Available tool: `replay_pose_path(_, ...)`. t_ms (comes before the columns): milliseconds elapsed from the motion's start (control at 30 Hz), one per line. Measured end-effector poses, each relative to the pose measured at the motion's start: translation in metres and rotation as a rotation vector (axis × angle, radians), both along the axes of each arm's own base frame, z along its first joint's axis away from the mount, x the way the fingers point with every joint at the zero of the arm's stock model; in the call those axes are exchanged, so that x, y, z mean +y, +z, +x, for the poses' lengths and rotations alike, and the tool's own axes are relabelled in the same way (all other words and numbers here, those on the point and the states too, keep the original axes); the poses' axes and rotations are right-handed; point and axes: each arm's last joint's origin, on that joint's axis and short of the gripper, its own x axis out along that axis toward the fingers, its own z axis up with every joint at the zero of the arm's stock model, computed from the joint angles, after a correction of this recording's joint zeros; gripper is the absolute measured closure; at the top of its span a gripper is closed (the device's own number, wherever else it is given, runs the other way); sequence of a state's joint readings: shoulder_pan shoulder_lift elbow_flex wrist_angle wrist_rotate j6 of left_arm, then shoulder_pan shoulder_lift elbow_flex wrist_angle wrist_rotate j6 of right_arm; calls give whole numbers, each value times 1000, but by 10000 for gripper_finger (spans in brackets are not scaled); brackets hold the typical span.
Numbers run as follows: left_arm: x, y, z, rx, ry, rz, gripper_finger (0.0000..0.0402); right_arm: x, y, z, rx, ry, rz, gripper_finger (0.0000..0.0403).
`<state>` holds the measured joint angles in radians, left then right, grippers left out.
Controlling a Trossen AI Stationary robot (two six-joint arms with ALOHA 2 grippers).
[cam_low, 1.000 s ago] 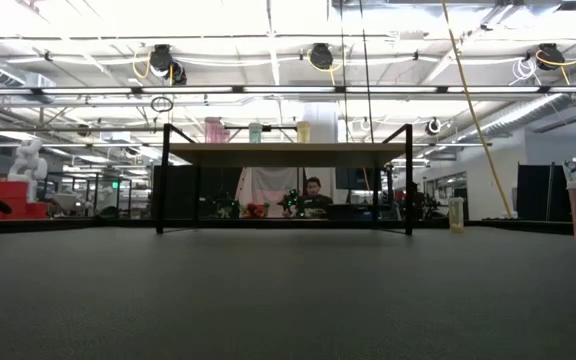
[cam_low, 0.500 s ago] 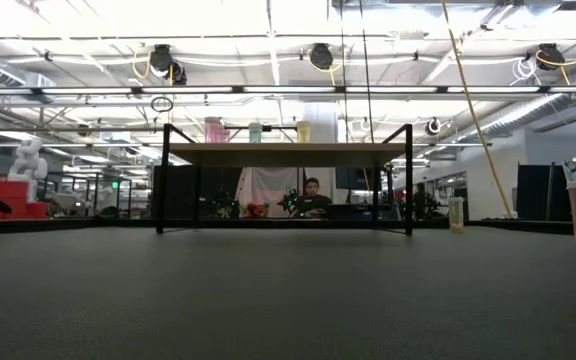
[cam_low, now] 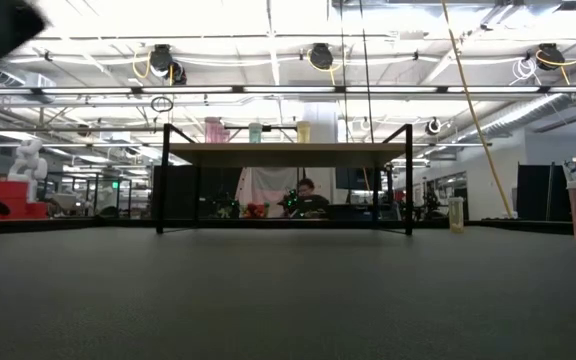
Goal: Pick and place medicine bottles onto shelf by color
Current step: Put the blue pill bottle on the shelf aligned with the other blue pill bottles
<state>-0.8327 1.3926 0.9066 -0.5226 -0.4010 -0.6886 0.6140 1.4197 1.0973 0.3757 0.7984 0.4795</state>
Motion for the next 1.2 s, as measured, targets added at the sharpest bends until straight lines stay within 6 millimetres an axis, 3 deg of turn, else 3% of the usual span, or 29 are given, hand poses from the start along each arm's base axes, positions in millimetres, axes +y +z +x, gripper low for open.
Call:
replay_pose_path(233, 40, 28, 78, -396, 102, -166, 160, -20, 24, -27, 17, -16, 37, 273)
replay_pose_path(400, 67, 32, 128, -569, 84, -224, 160, -39, 36, -44, 43, -39, 46, 273)
replay_pose_path(767, 67, 47, 250, -564, 33, -152, 160, -61, 31, -65, 226, 92, 72, 273)
replay_pose_path(933, 61, 63, 282, -613, 3, -233, 160, -70, 42, -67, 147, 72, 118, 273)
replay_pose_path(1200, 50, 78, 288, -656, -194, -258, 160, -56, 54, -48, -70, 61, 234, 273)
